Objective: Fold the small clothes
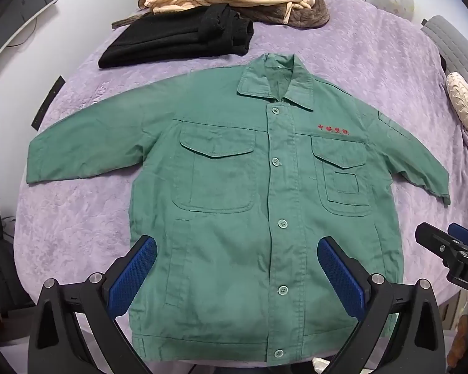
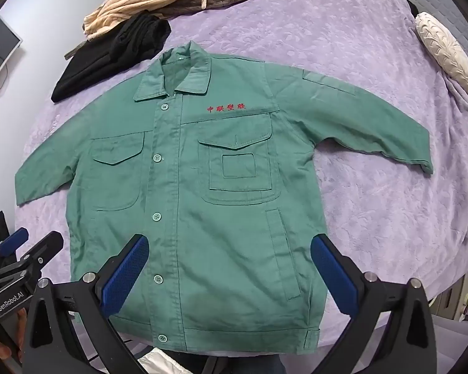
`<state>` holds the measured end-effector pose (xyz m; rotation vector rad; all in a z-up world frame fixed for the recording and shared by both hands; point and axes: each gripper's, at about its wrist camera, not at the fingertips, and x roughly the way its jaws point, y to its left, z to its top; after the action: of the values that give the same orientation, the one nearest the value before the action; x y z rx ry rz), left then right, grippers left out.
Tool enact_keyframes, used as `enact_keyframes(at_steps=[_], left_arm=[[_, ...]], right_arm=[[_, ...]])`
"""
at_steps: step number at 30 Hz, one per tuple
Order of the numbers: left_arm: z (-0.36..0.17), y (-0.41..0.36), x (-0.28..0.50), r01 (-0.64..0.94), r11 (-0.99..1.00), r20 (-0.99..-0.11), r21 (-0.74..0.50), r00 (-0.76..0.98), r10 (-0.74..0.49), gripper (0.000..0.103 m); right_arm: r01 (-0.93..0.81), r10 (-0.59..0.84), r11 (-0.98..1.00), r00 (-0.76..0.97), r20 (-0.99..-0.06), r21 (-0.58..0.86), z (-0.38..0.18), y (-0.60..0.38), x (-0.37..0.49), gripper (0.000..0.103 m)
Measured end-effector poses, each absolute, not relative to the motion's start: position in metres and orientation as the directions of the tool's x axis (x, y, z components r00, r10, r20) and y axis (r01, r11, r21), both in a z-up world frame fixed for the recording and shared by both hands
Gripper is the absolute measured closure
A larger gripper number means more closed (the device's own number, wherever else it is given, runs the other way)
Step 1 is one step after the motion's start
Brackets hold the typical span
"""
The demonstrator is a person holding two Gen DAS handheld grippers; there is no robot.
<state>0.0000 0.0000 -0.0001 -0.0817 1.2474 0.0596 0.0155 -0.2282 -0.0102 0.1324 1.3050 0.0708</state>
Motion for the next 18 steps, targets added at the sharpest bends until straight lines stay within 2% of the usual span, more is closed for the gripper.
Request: enact_keyframes(at_steps=[4, 18], left_arm=[[-0.0044, -0.0006, -0.0005, -0.087, 0.994, -0.957, -0.059, 0.289, -0.032, 0.0], [-0.0049, 0.0007, 0.0001, -0.081, 0.995, -0.957, -0.056, 0.29, -0.031, 0.0]], right_arm=[[0.023, 0.125, 0.991, 0.257, -0.958, 0.135, -0.0119, -0.2275, 0.0143, 0.0], [0.028, 0.121, 0.991, 0.25, -0.961, 0.132, -0.0143, -0.2254, 0.012, 0.0]])
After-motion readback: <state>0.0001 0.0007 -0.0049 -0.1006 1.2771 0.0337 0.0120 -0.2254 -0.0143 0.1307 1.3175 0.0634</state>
